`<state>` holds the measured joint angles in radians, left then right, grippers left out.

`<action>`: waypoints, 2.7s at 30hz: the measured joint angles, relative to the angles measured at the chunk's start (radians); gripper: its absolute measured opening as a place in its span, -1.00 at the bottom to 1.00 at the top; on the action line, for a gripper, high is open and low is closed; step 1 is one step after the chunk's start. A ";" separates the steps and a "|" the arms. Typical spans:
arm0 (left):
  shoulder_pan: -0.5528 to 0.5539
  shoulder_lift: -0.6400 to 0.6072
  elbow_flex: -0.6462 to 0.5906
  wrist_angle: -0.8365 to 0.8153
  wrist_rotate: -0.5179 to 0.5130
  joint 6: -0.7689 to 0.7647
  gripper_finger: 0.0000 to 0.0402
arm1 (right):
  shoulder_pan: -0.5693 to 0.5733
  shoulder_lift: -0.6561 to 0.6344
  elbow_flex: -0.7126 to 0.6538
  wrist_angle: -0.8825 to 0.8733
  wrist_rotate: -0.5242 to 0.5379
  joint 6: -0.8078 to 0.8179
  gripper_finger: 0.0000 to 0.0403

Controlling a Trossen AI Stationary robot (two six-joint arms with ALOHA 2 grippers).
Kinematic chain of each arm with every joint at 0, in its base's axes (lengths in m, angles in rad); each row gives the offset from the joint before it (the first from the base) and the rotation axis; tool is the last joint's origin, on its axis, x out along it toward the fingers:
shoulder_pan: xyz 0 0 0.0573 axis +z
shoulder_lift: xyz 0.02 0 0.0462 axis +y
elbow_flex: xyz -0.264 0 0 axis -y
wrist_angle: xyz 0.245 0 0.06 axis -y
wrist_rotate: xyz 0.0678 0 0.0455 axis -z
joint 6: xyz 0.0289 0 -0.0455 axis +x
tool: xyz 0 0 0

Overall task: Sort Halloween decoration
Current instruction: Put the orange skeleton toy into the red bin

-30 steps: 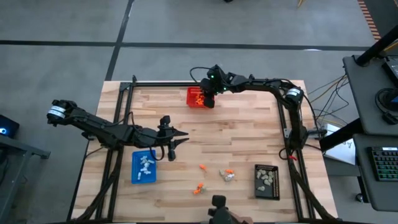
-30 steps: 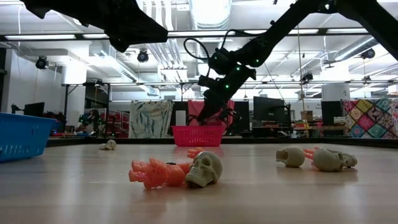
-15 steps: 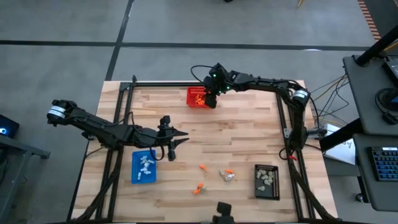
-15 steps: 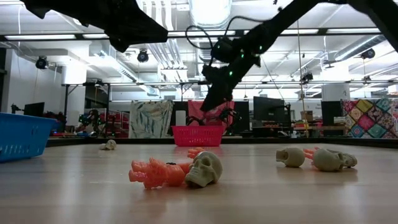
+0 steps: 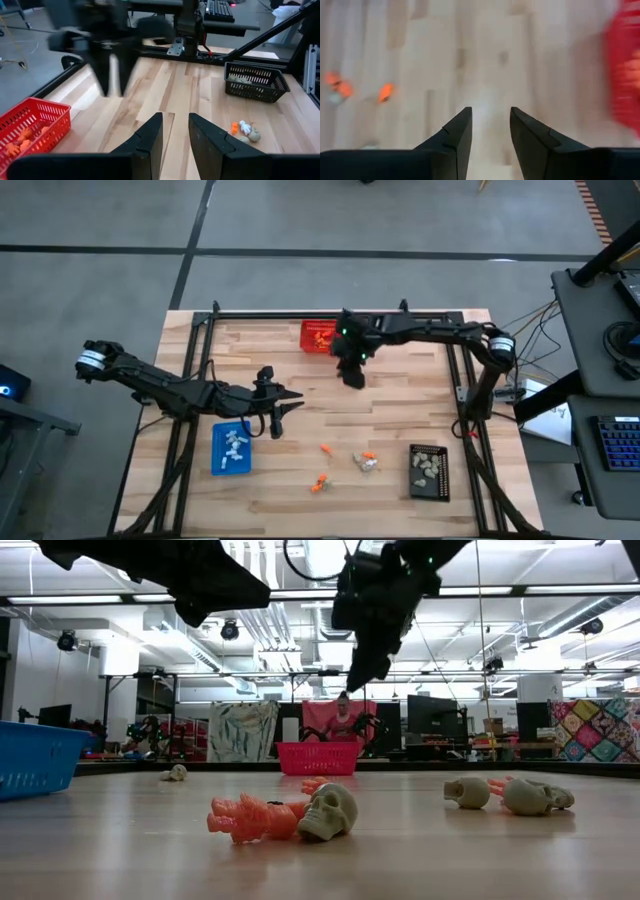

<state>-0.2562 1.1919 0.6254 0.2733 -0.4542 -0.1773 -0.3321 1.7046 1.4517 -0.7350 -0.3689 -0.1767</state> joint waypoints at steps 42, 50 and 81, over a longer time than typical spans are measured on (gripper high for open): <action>-0.014 0.245 0.084 0.112 0.157 0.011 -0.62 | 0.690 -0.105 -0.142 -0.222 0.376 0.499 -0.66; -0.018 0.417 0.135 0.113 0.276 0.155 -0.62 | 0.747 -0.156 -0.214 -0.041 0.467 0.494 -0.66; -0.017 0.706 0.217 0.093 0.368 0.171 -0.16 | 0.750 -0.182 -0.379 0.488 0.477 0.313 -0.68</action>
<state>-0.2729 1.8981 0.8421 0.3658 -0.0859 -0.0067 0.4183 1.5230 1.0725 -0.2471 0.1082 0.1367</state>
